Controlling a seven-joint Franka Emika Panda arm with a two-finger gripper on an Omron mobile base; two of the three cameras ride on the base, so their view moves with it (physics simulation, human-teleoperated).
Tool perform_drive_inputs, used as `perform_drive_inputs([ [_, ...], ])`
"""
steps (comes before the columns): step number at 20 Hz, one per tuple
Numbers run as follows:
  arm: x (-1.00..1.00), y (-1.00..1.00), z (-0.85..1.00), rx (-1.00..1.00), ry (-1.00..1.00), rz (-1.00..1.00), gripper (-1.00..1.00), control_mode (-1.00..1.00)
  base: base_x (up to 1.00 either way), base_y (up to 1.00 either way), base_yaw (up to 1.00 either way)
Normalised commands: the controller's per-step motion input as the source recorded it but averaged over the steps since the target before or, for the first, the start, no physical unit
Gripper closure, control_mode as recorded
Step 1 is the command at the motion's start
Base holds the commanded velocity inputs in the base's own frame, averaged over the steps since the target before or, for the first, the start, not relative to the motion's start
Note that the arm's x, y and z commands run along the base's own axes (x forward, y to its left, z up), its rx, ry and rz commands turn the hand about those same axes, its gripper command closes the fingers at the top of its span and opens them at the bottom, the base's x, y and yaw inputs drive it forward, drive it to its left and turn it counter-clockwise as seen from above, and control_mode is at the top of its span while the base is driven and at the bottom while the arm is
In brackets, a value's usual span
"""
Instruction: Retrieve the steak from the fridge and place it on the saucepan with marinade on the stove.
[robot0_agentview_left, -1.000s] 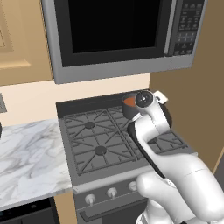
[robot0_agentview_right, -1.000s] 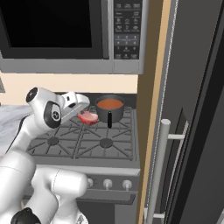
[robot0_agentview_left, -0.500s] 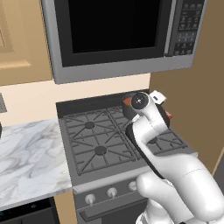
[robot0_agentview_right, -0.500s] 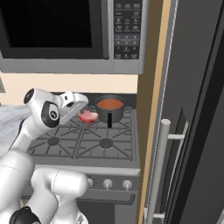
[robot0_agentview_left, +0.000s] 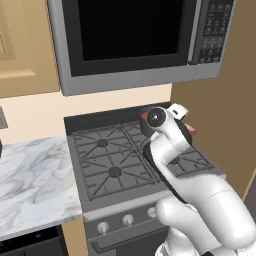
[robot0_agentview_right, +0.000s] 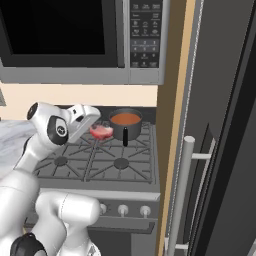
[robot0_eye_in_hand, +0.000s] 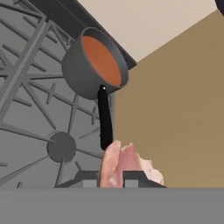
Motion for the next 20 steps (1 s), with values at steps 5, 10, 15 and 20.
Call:
perform_drive_inputs([
  [5,0.27,0.00,0.00,-0.01,0.00,0.00,1.00,-1.00,0.00,0.00,0.00],
  [10,0.37,0.00,0.00,0.00,0.00,0.00,1.00,-1.00,0.00,0.00,0.00],
  [15,0.30,0.00,0.00,-0.01,0.00,0.00,1.00,-1.00,0.00,0.00,0.00],
  [20,0.28,0.01,0.00,-0.02,0.00,0.00,1.00,-1.00,0.00,0.00,0.00],
])
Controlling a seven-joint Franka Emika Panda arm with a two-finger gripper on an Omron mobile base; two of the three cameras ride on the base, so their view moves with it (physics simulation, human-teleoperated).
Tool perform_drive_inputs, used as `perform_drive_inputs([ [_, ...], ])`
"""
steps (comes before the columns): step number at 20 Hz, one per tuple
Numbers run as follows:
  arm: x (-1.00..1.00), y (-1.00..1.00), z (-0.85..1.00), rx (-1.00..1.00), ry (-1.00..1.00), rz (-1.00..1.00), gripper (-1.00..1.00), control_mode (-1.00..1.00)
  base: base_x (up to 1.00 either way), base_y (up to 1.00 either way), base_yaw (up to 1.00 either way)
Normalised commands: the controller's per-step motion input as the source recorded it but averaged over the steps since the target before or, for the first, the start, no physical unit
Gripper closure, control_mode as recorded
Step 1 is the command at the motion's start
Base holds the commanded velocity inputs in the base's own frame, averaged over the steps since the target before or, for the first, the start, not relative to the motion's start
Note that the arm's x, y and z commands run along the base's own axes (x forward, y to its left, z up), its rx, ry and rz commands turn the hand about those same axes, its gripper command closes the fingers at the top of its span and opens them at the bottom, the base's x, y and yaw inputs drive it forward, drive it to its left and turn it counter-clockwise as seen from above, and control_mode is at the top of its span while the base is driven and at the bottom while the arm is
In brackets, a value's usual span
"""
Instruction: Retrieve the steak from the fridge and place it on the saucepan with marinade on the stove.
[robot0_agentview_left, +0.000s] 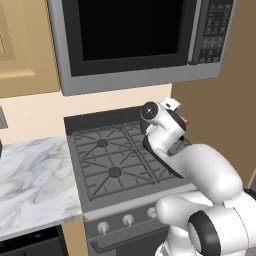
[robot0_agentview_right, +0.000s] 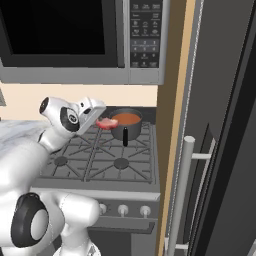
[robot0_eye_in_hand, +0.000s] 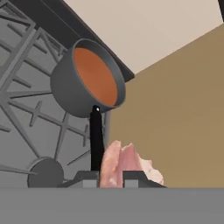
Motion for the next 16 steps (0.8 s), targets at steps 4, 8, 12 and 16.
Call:
perform_drive_inputs([
  [4,0.21,0.06,0.00,-0.04,-0.02,0.00,1.00,-1.00,0.00,0.00,0.00],
  [8,0.19,0.02,-0.02,-0.05,-0.04,0.00,1.00,-1.00,0.00,0.00,0.00],
  [12,0.19,0.01,-0.03,-0.05,-0.02,0.00,1.00,-1.00,0.00,0.00,0.00],
  [16,0.21,0.01,0.00,-0.03,-0.02,0.00,1.00,-1.00,0.00,0.00,0.00],
])
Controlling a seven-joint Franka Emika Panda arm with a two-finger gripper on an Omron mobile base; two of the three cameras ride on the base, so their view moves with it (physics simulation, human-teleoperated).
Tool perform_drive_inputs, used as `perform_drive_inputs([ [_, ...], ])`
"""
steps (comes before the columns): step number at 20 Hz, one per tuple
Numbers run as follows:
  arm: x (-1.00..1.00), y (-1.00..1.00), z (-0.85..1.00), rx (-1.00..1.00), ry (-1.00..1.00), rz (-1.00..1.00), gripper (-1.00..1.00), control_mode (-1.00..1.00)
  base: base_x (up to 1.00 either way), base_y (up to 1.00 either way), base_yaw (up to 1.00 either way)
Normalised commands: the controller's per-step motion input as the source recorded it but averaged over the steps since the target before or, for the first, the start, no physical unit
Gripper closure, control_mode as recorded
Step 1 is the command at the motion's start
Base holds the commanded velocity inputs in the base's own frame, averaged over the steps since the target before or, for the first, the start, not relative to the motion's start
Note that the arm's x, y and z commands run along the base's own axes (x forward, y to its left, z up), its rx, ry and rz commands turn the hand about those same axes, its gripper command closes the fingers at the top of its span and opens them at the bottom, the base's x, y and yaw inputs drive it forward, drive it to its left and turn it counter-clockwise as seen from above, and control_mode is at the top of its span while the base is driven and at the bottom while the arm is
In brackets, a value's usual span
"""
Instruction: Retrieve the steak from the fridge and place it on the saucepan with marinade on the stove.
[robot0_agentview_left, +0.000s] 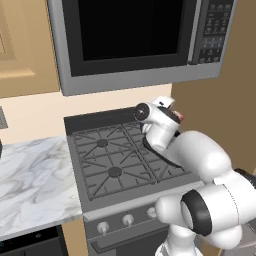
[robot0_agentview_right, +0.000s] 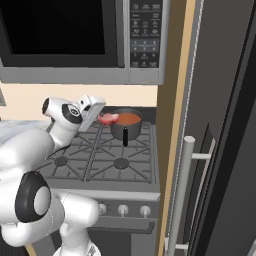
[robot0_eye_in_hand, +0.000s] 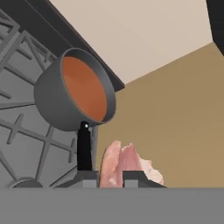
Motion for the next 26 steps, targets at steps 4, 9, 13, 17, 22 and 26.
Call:
perform_drive_inputs([
  [4,0.23,0.00,0.00,0.00,0.00,0.00,1.00,-1.00,0.00,0.00,0.00],
  [9,0.13,0.00,0.00,0.00,0.00,0.00,1.00,-1.00,0.00,0.00,0.00],
  [13,0.09,0.01,0.00,0.00,0.00,0.00,1.00,-1.00,0.00,0.00,0.00],
  [17,0.09,0.01,0.00,0.00,0.00,0.00,1.00,-1.00,0.00,0.00,0.00],
  [22,0.10,0.02,0.00,0.00,0.00,0.00,1.00,-1.00,0.00,0.00,0.00],
  [26,0.15,0.01,-0.03,0.00,0.00,0.00,1.00,-1.00,0.00,0.00,0.00],
])
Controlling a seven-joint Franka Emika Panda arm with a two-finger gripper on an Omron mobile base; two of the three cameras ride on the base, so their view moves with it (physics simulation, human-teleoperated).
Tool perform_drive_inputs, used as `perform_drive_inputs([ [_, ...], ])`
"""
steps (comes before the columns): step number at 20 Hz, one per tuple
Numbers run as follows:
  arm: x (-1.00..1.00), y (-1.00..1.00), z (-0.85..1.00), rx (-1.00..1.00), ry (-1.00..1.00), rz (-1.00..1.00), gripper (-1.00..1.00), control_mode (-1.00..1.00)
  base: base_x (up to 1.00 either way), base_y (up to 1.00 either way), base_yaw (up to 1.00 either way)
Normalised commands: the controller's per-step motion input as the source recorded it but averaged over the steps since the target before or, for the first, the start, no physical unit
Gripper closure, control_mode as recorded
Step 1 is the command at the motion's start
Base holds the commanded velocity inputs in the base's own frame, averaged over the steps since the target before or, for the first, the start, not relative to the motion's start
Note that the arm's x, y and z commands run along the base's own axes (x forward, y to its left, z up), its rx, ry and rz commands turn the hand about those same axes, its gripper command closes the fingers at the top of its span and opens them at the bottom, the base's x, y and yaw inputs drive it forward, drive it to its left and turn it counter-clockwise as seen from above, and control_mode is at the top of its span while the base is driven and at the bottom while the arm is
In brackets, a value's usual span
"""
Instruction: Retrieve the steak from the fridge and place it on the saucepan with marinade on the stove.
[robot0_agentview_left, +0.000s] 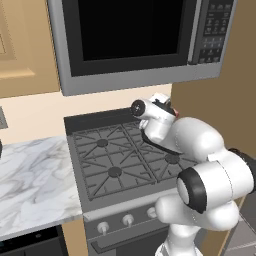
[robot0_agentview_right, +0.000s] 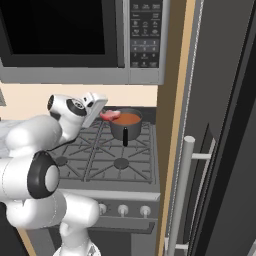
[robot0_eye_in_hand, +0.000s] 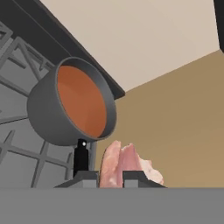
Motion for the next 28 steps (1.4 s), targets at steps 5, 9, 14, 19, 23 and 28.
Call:
perform_drive_inputs([
  [5,0.15,0.00,-0.05,0.00,0.00,0.00,1.00,-1.00,0.00,0.00,0.00],
  [9,0.15,0.00,-0.08,0.00,0.00,0.00,1.00,-1.00,0.00,0.00,0.00],
  [14,0.13,0.00,-0.07,0.00,0.00,0.00,1.00,-1.00,0.00,0.00,0.00],
  [19,0.13,0.00,-0.08,0.00,0.00,0.00,1.00,-1.00,0.00,0.00,0.00],
  [23,0.19,0.00,-0.10,0.00,0.00,0.00,1.00,-1.00,0.00,0.00,0.00],
  [28,0.20,0.00,-0.11,0.00,0.00,0.00,1.00,-1.00,0.00,0.00,0.00],
])
